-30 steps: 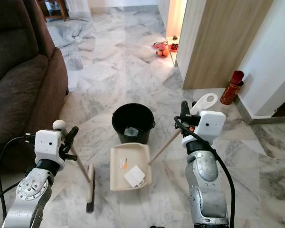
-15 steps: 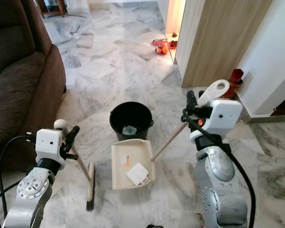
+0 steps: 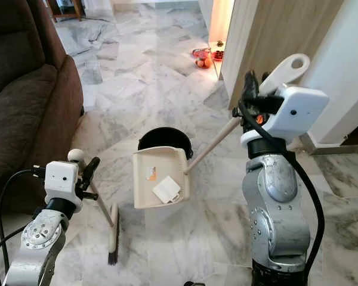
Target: Sweep floor
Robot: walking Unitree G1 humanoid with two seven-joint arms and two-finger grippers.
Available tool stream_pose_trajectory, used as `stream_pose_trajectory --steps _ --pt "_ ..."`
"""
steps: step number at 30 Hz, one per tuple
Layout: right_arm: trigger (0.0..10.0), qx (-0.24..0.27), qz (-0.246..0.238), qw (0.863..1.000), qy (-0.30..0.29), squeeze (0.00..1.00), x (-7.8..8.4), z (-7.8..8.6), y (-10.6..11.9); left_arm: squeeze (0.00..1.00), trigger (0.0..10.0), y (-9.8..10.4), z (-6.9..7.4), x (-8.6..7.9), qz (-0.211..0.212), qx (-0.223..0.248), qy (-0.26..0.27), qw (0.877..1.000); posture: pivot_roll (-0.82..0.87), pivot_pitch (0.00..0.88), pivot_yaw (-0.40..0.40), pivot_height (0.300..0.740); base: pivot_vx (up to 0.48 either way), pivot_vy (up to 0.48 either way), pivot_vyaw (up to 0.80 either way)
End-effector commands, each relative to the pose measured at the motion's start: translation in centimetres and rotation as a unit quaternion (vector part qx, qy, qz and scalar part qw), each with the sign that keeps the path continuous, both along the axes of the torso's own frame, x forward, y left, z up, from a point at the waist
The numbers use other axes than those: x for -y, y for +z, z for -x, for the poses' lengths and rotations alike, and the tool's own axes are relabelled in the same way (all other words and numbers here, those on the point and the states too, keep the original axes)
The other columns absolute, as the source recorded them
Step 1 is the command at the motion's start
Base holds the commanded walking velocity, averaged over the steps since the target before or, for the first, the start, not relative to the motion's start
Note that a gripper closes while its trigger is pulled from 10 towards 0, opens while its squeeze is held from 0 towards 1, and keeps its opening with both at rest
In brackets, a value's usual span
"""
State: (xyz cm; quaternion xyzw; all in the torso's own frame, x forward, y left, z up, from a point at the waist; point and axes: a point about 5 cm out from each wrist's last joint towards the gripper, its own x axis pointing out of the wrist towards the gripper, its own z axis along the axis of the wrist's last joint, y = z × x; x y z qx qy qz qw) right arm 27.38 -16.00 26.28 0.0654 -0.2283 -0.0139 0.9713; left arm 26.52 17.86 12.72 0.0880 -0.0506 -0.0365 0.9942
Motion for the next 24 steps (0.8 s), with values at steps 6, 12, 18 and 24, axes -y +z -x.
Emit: stream_pose_trajectory --steps 6,12,18,24 --pt "10.0 0.073 -0.009 0.997 0.001 0.00 -0.72 0.55 2.30 0.00 10.0 1.15 -0.07 -0.35 -0.013 0.037 0.011 0.999 0.11 0.120 0.016 0.740 0.246 0.000 0.00" --pt "10.0 0.079 -0.013 0.997 0.002 0.00 -0.77 0.44 2.50 0.00 10.0 1.16 -0.05 -0.44 -0.014 0.038 0.013 0.999 0.11 0.117 0.016 0.740 0.373 0.000 0.00" --pt "10.0 0.084 -0.015 0.996 0.002 0.00 -0.84 0.33 2.62 0.00 10.0 1.14 -0.12 -0.32 -0.012 0.040 0.014 0.999 0.11 0.120 0.013 0.740 0.393 0.000 0.00" --pt "10.0 0.084 -0.016 0.996 0.009 0.00 -1.05 0.25 2.59 0.00 10.0 1.03 -0.02 -0.32 -0.011 0.039 0.016 0.999 0.12 0.124 0.009 0.740 0.404 0.000 0.00"
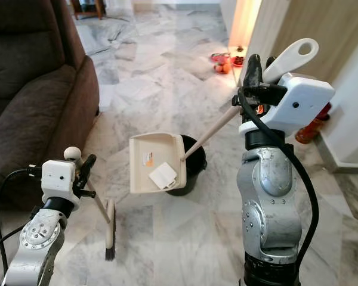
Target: Sweep floor
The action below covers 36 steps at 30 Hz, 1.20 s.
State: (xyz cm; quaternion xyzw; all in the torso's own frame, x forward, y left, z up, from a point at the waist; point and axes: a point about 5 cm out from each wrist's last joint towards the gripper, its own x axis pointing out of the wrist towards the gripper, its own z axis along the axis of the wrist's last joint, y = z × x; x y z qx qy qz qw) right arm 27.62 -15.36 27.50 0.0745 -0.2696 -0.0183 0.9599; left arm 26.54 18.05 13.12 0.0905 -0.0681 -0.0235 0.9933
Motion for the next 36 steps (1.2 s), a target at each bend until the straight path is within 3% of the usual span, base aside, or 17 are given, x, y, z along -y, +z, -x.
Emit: stream_pose_trajectory --steps 1,22,36 --pt "10.0 0.041 -0.005 0.999 0.014 0.00 -0.43 0.47 1.34 0.00 10.0 0.62 0.01 -0.13 -0.010 0.020 0.005 1.000 0.12 0.124 0.009 0.740 0.405 0.000 0.00" --pt "10.0 0.048 -0.018 0.999 0.009 0.00 -0.27 0.20 1.59 0.00 10.0 0.82 -0.01 -0.23 -0.008 0.027 0.011 1.000 0.12 0.131 0.002 0.740 0.401 0.000 0.00" --pt "10.0 0.057 0.002 0.998 -0.005 0.00 -0.25 0.28 1.65 0.00 10.0 0.61 0.20 -0.07 -0.006 0.024 0.009 1.000 0.12 0.137 0.000 0.740 0.000 0.000 0.00"
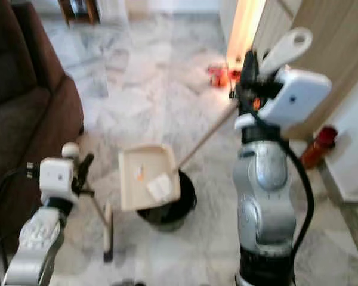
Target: Sweep floor
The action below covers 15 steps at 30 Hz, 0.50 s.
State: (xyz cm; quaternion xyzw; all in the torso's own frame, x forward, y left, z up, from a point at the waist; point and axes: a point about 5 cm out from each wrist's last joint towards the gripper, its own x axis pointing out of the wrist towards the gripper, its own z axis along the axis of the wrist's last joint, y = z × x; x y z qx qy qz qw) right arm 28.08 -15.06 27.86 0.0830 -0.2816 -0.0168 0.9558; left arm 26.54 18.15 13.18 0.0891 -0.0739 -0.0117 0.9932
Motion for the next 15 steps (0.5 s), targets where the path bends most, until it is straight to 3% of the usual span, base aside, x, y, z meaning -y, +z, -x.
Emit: stream_pose_trajectory --steps 1,12,15 --pt "10.0 0.044 0.010 0.999 -0.008 0.00 0.0 0.7 1.3 0.00 10.0 0.5 0.2 0.0 -0.009 0.017 -0.002 1.000 0.12 0.137 0.000 0.740 0.000 0.000 0.00" --pt "10.0 0.066 0.058 0.996 -0.001 0.00 -1.6 1.3 1.3 0.00 10.0 0.4 0.3 0.0 -0.008 0.014 -0.004 1.000 0.12 0.139 0.000 0.740 0.000 0.000 0.00" --pt "10.0 0.080 0.115 0.990 0.014 0.00 -2.9 1.7 0.9 0.00 10.0 0.4 0.3 0.0 -0.008 0.014 -0.004 1.000 0.11 0.138 0.000 0.740 0.000 0.000 0.00"
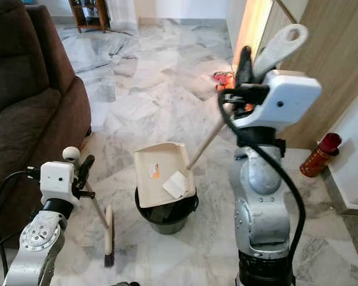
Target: Sweep floor
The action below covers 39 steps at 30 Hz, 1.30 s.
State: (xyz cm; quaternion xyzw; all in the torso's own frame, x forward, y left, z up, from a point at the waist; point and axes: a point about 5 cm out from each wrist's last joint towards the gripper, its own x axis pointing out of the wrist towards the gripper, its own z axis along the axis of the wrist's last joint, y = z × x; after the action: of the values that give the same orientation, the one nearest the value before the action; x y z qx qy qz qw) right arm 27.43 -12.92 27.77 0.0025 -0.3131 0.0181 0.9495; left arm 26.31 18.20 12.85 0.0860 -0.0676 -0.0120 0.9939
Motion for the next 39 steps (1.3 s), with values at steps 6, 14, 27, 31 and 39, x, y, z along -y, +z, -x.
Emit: stream_pose_trajectory --steps 6,14,27,31,39 --pt "10.0 0.056 0.080 0.995 0.035 0.00 -2.8 1.7 0.0 0.00 10.0 0.7 0.1 0.1 -0.011 0.020 -0.007 1.000 0.11 0.138 0.000 0.740 0.000 0.000 0.00" --pt "10.0 0.075 0.089 0.992 0.056 0.00 -4.3 2.4 -0.1 0.00 10.0 0.7 0.0 0.3 -0.016 0.021 -0.010 1.000 0.11 0.133 -0.001 0.740 0.000 0.000 0.00" --pt "10.0 0.127 0.146 0.976 0.102 0.00 -7.3 4.1 -0.2 0.00 10.0 0.7 0.0 0.4 -0.018 0.021 -0.013 1.000 0.12 0.136 -0.001 0.740 0.000 0.000 0.00" --pt "10.0 0.139 0.159 0.972 0.107 0.00 -7.7 4.4 -0.1 0.00 10.0 0.7 0.0 0.4 -0.017 0.021 -0.013 1.000 0.12 0.138 0.000 0.740 0.000 0.000 0.00" --pt "10.0 0.160 0.197 0.959 0.127 0.00 -9.0 5.2 -0.6 0.00 10.0 0.7 0.0 0.5 -0.018 0.022 -0.015 0.999 0.12 0.142 0.000 0.740 0.000 0.000 0.00"
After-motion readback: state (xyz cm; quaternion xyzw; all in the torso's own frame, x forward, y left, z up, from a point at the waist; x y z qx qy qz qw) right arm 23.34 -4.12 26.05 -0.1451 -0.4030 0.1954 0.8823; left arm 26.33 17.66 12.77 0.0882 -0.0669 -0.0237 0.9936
